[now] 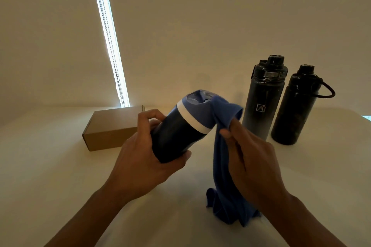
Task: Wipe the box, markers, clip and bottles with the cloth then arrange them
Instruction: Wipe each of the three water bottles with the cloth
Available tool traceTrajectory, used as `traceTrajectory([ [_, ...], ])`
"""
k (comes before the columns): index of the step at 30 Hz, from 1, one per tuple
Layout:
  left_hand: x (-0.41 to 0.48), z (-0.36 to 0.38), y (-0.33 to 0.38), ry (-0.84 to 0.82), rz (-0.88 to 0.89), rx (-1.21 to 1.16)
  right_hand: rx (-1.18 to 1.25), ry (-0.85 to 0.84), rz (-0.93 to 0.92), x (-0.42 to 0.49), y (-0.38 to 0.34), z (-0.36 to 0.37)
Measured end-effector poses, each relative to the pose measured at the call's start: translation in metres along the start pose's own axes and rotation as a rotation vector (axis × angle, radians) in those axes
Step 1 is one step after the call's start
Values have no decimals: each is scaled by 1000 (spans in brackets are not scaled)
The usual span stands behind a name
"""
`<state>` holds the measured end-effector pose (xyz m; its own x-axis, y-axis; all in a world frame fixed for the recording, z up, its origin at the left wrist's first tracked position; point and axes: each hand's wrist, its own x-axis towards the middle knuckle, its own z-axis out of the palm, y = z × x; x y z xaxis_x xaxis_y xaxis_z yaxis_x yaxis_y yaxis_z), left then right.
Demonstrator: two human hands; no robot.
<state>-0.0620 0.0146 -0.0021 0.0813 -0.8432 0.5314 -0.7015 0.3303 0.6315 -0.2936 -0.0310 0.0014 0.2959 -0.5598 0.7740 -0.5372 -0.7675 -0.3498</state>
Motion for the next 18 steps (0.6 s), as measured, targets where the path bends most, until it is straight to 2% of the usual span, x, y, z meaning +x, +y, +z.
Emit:
traceTrajectory([
  [4,-1,-5,-1,-75,-4,39,67,1,134,-5,10,12],
  [10,0,-9,-3,-102,-3,68,3,63,11,-8,11,11],
  [13,0,-6,0,-80,19,73,-78,-39,-58,-4,6,10],
  [15,1,-7,1,-69,20,83,-40,-86,5,-3,3,9],
  [18,3,-8,-1,-54,16,91,-101,21,-9,-2,10,5],
])
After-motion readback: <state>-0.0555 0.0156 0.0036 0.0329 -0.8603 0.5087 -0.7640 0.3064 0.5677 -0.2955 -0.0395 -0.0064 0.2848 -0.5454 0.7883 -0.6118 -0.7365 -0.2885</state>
